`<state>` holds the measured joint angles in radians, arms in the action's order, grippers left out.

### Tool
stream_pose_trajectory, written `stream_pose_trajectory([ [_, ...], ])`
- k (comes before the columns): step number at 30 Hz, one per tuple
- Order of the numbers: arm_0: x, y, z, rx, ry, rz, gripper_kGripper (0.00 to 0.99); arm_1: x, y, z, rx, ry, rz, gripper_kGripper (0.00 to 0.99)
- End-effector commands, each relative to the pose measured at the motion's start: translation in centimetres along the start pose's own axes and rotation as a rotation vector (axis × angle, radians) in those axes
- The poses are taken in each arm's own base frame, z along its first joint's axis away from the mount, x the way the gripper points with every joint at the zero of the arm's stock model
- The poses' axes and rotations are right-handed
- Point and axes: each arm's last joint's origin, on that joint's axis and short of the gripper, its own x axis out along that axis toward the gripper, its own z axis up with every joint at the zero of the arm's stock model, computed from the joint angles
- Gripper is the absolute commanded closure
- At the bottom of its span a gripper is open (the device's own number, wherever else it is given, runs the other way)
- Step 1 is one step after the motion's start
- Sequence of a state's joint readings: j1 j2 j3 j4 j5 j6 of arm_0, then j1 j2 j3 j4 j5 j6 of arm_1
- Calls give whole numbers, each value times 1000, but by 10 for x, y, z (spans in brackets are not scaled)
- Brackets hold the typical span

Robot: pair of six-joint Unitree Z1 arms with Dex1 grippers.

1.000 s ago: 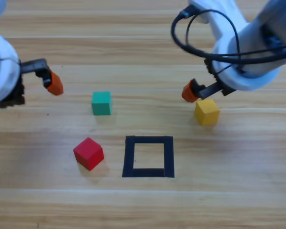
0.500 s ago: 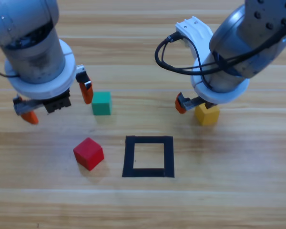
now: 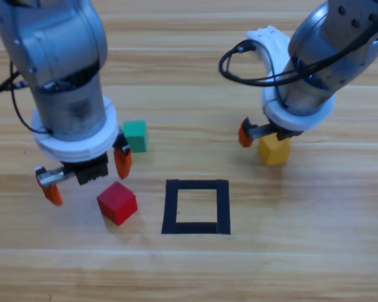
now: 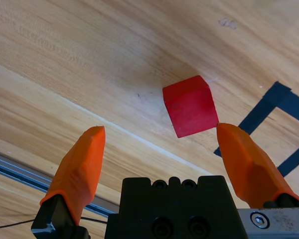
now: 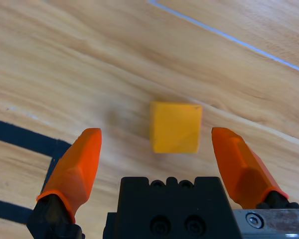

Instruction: Stack the blocks in the rectangular block: red at the bottom, yellow in the middle, green on top

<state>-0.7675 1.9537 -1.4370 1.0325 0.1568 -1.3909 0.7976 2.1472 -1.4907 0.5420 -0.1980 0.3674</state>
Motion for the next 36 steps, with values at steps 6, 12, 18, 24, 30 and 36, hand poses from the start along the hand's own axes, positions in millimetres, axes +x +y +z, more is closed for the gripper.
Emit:
stream_pose_trajectory([
  [6, 34, -24, 4, -48, 67, 66, 30, 44, -20, 6, 52, 116, -41, 24],
  [12, 24, -19, 5, -192, 53, 4, 14, 57, -16, 10, 44, 157, -46, 44],
  [18, 21, -6, 3, -302, 48, -31, 31, 63, -11, 11, 39, 204, -7, 70],
  [24, 28, -3, 1, -349, 44, -10, 47, 72, -13, 13, 51, 229, 17, 163],
  [30, 35, -7, 1, -373, 40, 6, 59, 74, -16, 13, 58, 244, 42, 383],
  [36, 40, -17, 2, -373, 38, 4, 76, 79, -23, 10, 75, 262, 39, 553],
])
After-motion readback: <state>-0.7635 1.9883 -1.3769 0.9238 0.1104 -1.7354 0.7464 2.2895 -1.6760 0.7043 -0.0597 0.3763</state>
